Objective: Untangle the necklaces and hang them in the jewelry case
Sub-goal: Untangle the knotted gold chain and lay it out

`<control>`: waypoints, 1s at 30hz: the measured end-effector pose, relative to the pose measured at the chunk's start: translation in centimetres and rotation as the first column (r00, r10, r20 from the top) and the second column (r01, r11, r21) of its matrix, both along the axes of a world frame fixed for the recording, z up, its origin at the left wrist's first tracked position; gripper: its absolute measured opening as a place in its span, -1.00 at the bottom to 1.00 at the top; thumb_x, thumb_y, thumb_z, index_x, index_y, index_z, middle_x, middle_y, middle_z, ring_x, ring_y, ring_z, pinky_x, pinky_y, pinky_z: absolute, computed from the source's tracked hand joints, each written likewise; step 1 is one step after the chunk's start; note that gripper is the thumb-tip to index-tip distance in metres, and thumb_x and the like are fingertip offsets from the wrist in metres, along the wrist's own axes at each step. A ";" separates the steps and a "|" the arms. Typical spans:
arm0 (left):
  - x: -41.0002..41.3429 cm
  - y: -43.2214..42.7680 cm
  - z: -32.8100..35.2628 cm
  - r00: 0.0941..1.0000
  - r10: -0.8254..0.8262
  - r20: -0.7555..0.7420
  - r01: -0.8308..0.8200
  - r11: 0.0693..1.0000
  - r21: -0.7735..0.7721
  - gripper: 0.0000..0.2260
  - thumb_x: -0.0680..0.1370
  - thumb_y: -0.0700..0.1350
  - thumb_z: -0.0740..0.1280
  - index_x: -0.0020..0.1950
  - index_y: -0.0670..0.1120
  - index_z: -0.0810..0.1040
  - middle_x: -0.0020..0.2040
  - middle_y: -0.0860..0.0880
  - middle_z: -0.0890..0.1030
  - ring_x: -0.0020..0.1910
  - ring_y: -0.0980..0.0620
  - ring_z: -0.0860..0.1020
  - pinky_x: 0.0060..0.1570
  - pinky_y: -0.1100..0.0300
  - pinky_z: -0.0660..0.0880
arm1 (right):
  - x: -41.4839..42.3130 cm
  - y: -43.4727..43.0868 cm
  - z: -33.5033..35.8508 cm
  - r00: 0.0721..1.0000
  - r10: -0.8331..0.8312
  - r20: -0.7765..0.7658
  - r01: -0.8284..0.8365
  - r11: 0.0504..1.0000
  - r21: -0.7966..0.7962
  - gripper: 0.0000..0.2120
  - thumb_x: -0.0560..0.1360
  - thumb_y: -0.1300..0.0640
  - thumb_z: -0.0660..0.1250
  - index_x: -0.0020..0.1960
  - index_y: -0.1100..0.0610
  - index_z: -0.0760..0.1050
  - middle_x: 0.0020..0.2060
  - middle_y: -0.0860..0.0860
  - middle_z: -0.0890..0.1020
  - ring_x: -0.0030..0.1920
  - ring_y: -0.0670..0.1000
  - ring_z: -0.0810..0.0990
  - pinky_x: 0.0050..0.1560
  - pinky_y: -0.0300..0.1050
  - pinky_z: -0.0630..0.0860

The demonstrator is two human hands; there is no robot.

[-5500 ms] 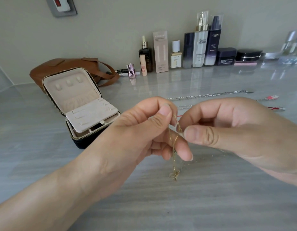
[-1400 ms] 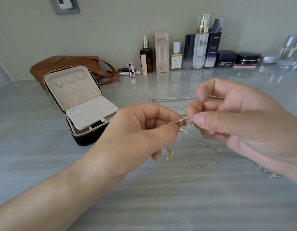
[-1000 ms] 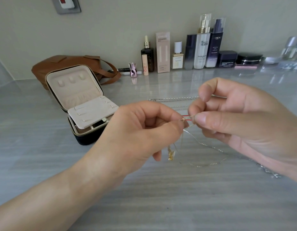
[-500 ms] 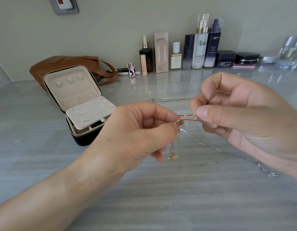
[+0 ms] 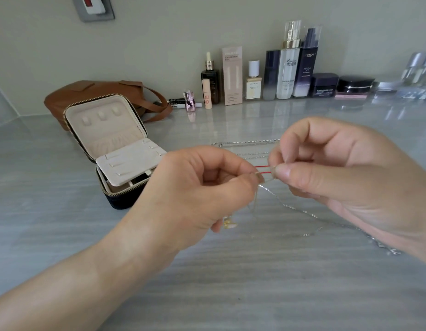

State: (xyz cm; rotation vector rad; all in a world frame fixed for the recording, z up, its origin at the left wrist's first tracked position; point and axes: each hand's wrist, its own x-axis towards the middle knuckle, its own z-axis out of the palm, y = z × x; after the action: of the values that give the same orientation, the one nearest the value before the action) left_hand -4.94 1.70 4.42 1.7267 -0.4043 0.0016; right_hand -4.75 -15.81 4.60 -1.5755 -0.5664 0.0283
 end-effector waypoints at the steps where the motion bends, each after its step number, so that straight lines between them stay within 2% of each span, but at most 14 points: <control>1: 0.0 0.0 0.0 1.000 0.009 -0.001 -0.009 1.000 0.002 -0.95 0.26 -0.10 0.40 -0.35 -0.06 0.64 -0.58 0.07 0.42 -0.61 0.12 0.31 -0.59 0.29 0.32 | 0.0 0.1 0.0 1.000 -0.022 0.017 0.022 0.999 -0.024 -0.84 0.24 0.25 0.36 -0.35 -0.02 0.53 -0.32 0.10 0.51 -0.39 -0.11 0.44 -0.40 -0.33 0.37; 5: 0.0 0.1 0.1 0.991 -0.008 -0.130 0.002 0.999 -0.042 -0.95 0.26 -0.09 0.40 -0.39 -0.03 0.64 -0.55 0.09 0.39 -0.58 0.15 0.30 -0.57 0.29 0.30 | 0.0 0.3 -0.3 0.994 -0.083 0.073 0.089 0.992 -0.085 -0.84 0.24 0.22 0.38 -0.29 -0.03 0.56 -0.36 0.04 0.58 -0.35 -0.03 0.50 -0.35 -0.26 0.42; 9: 0.0 0.3 0.1 0.935 -0.108 -0.339 0.058 0.987 -0.152 -0.96 0.25 -0.10 0.41 -0.40 -0.04 0.63 -0.53 0.09 0.37 -0.57 0.14 0.27 -0.59 0.30 0.27 | 0.1 0.5 -0.6 0.995 -0.095 0.028 0.098 0.990 -0.106 -0.87 0.24 0.14 0.39 -0.23 -0.03 0.55 -0.36 -0.02 0.64 -0.40 -0.13 0.52 -0.39 -0.34 0.42; 11: 0.0 0.3 0.1 0.918 -0.139 -0.371 0.082 0.983 -0.164 -0.95 0.26 -0.11 0.42 -0.41 -0.04 0.63 -0.53 0.09 0.36 -0.57 0.14 0.26 -0.59 0.30 0.26 | 0.0 0.4 -0.9 0.997 -0.070 -0.019 0.067 0.988 -0.141 -0.89 0.24 0.08 0.38 -0.22 0.02 0.57 -0.34 -0.04 0.67 -0.40 -0.18 0.54 -0.38 -0.39 0.42; 13: 0.1 0.3 0.2 0.916 -0.135 -0.379 0.076 0.983 -0.166 -0.89 0.19 -0.23 0.50 -0.43 -0.04 0.62 -0.52 0.08 0.34 -0.57 0.14 0.25 -0.60 0.30 0.25 | -0.2 0.6 -1.1 0.999 -0.008 -0.031 0.001 0.976 -0.217 -0.78 0.19 -0.03 0.40 -0.20 0.01 0.60 -0.32 -0.08 0.67 -0.33 -0.19 0.57 -0.29 -0.39 0.44; 16: 0.0 0.2 0.3 0.913 -0.119 -0.391 0.047 0.981 -0.189 -0.88 0.11 -0.08 0.44 -0.41 -0.06 0.62 -0.52 0.06 0.32 -0.57 0.13 0.25 -0.60 0.31 0.24 | -0.3 1.1 -1.2 0.999 -0.030 -0.030 0.021 0.961 -0.277 -0.81 0.19 -0.10 0.48 -0.24 -0.05 0.63 -0.33 -0.06 0.66 -0.29 -0.08 0.58 -0.17 -0.15 0.51; 18: 0.1 0.3 0.4 0.909 -0.117 -0.401 0.035 0.978 -0.207 -0.86 0.12 -0.07 0.42 -0.38 -0.08 0.63 -0.52 0.06 0.32 -0.58 0.13 0.25 -0.60 0.31 0.23 | -0.2 0.9 -1.0 0.993 -0.115 0.026 0.118 0.953 -0.278 -0.84 0.24 -0.14 0.46 -0.24 -0.10 0.64 -0.32 -0.04 0.68 -0.28 -0.04 0.62 -0.12 -0.12 0.54; 20: 0.2 0.3 0.4 0.901 -0.112 -0.418 0.027 0.979 -0.203 -0.88 0.14 -0.08 0.42 -0.39 -0.09 0.63 -0.51 0.05 0.31 -0.58 0.13 0.25 -0.59 0.31 0.24 | -0.1 0.6 -0.7 0.988 -0.147 0.047 0.154 0.964 -0.216 -0.87 0.27 -0.08 0.38 -0.26 -0.07 0.65 -0.35 -0.06 0.68 -0.31 -0.14 0.61 -0.16 -0.24 0.52; 21: 0.2 0.3 0.4 0.895 -0.113 -0.431 0.027 0.979 -0.201 -0.89 0.15 -0.07 0.40 -0.42 -0.09 0.64 -0.50 0.05 0.31 -0.58 0.13 0.25 -0.59 0.31 0.24 | 0.1 0.3 -0.6 0.989 -0.141 0.041 0.146 0.973 -0.177 -0.86 0.28 -0.02 0.34 -0.27 -0.02 0.65 -0.35 -0.04 0.68 -0.31 -0.14 0.62 -0.15 -0.23 0.53; 24: 0.3 0.2 0.4 0.886 -0.121 -0.448 0.036 0.981 -0.192 -0.87 0.19 -0.06 0.36 -0.44 -0.10 0.63 -0.51 0.05 0.30 -0.58 0.12 0.25 -0.60 0.29 0.27 | 0.3 0.1 -0.4 0.992 -0.128 0.000 0.127 0.986 -0.113 -0.83 0.32 0.07 0.28 -0.31 0.08 0.63 -0.35 0.06 0.67 -0.30 0.00 0.65 -0.12 -0.07 0.57; 30: 0.4 0.3 0.4 0.872 -0.179 -0.455 0.075 0.969 -0.237 -0.83 0.19 -0.08 0.32 -0.39 -0.13 0.66 -0.51 0.04 0.32 -0.57 0.11 0.28 -0.58 0.28 0.36 | 0.4 0.1 -0.4 0.996 -0.085 -0.002 0.084 0.995 -0.060 -0.82 0.33 0.12 0.26 -0.34 0.08 0.63 -0.43 0.07 0.64 -0.38 0.01 0.62 -0.29 -0.20 0.55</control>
State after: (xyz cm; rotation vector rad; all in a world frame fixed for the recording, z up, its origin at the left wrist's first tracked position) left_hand -4.56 2.01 4.85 1.4238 -0.1440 -0.4543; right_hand -4.33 -15.71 4.23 -1.6565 -0.4986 -0.0150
